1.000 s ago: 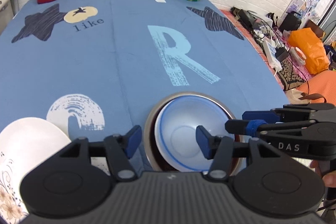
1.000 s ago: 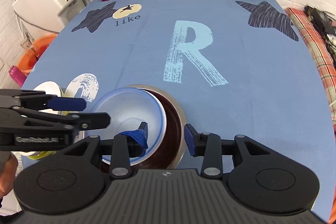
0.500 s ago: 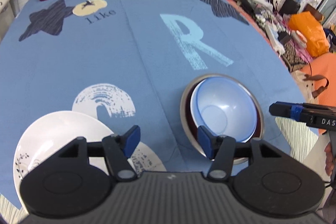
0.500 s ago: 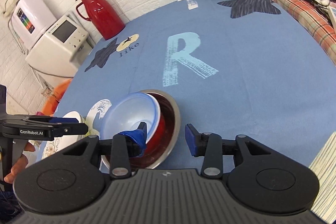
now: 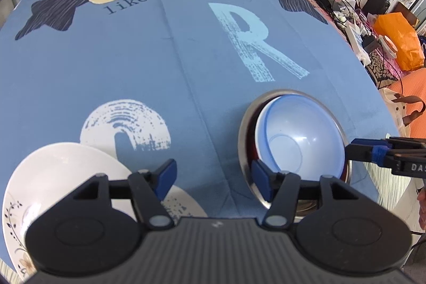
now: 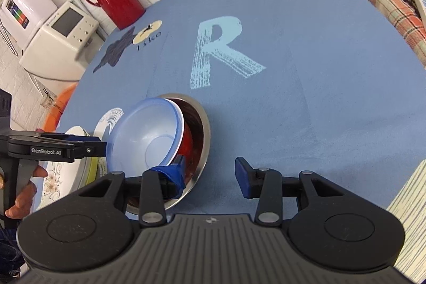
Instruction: Organize plates and bowls
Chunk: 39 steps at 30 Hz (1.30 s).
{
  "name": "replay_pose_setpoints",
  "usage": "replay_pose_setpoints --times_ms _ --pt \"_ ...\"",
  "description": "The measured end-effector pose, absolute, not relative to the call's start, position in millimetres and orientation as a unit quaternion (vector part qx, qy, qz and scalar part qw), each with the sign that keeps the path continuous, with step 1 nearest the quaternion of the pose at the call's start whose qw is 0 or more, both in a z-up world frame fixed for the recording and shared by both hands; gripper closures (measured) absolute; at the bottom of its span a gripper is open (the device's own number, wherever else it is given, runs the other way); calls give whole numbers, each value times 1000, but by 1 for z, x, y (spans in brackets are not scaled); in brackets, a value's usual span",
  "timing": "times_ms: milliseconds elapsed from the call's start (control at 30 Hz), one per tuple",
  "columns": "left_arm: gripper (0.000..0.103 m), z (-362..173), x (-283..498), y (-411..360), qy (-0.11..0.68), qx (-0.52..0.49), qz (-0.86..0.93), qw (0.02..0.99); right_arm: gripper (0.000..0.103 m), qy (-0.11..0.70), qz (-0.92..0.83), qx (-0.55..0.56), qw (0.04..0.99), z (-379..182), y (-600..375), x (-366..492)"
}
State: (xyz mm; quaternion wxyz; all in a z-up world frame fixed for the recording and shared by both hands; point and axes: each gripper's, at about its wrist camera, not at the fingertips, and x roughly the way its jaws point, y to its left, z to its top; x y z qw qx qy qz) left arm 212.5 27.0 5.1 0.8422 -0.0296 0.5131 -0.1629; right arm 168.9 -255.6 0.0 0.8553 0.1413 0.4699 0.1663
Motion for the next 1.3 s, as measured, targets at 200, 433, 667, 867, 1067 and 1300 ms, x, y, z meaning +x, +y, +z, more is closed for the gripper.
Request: replay_pose_setpoints --times_ms 200,433,667,867,1067,1300 --pt "40 4 210 28 505 -33 -160 847 78 502 151 119 843 -8 -248 191" --pt "40 3 216 29 517 -50 -153 841 73 521 151 71 837 -19 -229 197" --pt "37 -5 216 35 521 -78 -156 835 67 502 136 16 854 -20 -216 192" --pt "37 -4 204 26 498 -64 -133 855 66 500 138 12 855 -20 -215 193" --pt "34 -5 204 27 493 -64 -124 859 64 502 131 10 855 -19 -212 192" --pt "34 -7 201 24 484 -51 -125 864 63 489 128 17 863 -21 -214 189"
